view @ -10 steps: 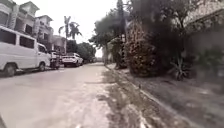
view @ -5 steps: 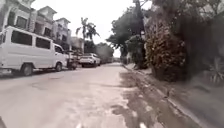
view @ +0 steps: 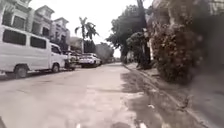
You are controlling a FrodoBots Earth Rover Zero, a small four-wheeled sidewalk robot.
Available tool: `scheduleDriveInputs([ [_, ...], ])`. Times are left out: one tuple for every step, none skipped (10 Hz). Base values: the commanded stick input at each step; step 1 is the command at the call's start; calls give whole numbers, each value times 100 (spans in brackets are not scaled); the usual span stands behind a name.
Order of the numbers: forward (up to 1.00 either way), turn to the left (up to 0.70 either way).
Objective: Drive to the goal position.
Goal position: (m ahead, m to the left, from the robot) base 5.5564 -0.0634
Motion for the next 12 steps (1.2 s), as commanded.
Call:
scheduleDriveInputs([
  [85,0],
  [85,0],
  [85,0],
  [85,0],
  [85,-34],
  [85,-1],
  [85,0],
  [85,0],
  [85,0],
  [85,0],
  [85,0],
  [85,0],
])
